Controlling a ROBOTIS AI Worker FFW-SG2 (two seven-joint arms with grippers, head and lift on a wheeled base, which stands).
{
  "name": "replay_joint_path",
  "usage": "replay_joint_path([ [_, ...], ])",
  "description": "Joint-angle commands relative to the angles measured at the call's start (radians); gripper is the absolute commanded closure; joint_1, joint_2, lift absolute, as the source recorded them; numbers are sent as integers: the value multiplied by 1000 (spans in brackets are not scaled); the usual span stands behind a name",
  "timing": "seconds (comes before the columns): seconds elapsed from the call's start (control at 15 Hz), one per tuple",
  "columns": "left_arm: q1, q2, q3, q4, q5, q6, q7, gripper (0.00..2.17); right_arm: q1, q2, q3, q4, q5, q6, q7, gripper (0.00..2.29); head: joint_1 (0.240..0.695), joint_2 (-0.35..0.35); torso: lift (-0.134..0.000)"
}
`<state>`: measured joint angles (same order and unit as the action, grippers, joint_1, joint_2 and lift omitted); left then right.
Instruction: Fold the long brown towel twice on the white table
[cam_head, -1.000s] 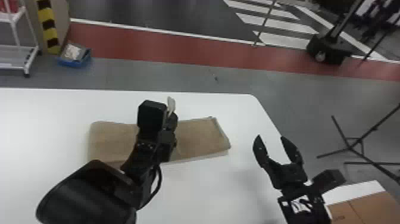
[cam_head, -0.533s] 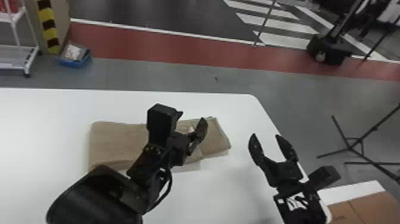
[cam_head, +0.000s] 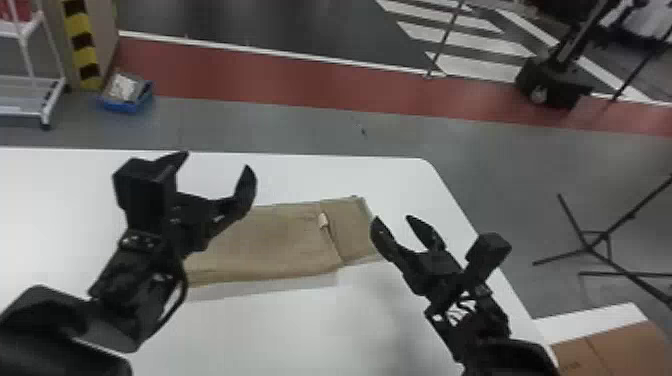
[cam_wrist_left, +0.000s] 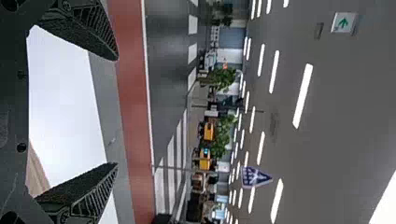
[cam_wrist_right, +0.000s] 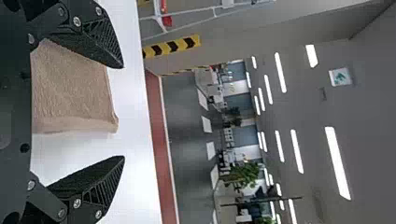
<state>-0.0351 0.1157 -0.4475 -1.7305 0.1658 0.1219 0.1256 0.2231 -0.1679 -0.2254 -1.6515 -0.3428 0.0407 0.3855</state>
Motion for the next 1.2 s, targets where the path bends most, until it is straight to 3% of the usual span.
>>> replay_joint_path([
  [0.0,46,78,101,-23,-8,-101,2,87,-54,7,44,-57,64,229,-5,279,695,-339,-123],
  [0.07,58,90,138,-23,-9,-135,5,87,-77,7,63,-65,87,299,-7,279,695,-259,-123],
  [0.27,118,102,253,-23,-28,-230,3,87,-134,18,110,-70,151,477,-22,282,695,-147,-123],
  [0.4,144,113,276,-21,-68,-291,19,83,-151,25,132,-70,176,520,-37,286,695,-74,-123],
  [0.73,170,114,306,-1,-63,-343,2,87,-191,30,167,-70,200,575,-60,383,695,-16,-123],
  [1.13,181,114,325,-6,-52,-356,-11,87,-209,42,179,-70,215,637,-91,475,695,7,-123],
])
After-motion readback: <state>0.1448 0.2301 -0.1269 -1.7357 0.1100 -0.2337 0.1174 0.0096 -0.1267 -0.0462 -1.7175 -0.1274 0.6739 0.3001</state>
